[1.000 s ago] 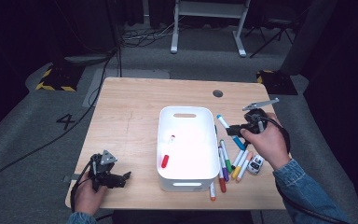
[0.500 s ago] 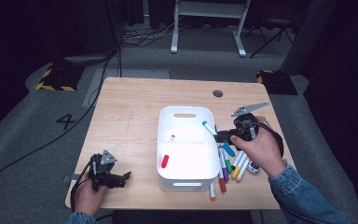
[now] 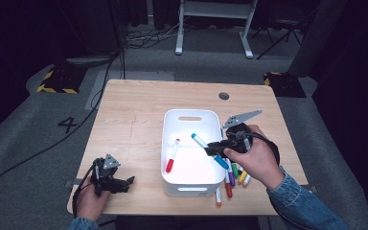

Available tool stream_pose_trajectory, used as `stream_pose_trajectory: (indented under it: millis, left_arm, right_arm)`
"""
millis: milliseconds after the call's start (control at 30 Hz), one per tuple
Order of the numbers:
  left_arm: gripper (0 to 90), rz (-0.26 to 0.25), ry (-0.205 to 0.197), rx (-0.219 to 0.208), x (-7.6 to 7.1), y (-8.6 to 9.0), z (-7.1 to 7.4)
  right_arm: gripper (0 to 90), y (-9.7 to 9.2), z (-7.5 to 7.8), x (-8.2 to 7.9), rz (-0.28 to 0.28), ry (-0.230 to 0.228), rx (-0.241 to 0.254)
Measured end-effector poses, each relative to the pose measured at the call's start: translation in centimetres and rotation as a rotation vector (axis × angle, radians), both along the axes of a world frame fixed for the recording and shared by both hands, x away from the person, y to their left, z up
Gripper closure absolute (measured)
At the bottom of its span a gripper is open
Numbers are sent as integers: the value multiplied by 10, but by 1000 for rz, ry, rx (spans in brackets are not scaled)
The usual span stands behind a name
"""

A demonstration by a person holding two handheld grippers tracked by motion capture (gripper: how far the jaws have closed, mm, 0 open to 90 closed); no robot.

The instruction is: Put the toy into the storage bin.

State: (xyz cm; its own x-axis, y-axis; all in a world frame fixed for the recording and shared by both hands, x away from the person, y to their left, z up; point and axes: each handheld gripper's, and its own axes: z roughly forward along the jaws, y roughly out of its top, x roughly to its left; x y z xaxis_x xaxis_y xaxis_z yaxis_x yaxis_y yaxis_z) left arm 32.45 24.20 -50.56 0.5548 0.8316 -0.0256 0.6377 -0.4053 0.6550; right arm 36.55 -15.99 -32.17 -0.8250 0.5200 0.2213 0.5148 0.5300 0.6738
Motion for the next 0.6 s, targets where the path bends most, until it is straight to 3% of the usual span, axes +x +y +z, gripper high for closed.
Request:
stream_pose_trajectory:
  millis: [100,600]
  left_arm:
    - [0,1,1,1,0,0,0]
    - [0,0,0,0,0,0,0]
  right_arm:
    - [767,5,-2,-1,18,7,13]
    - [768,13,-21,-5,59,64,-38]
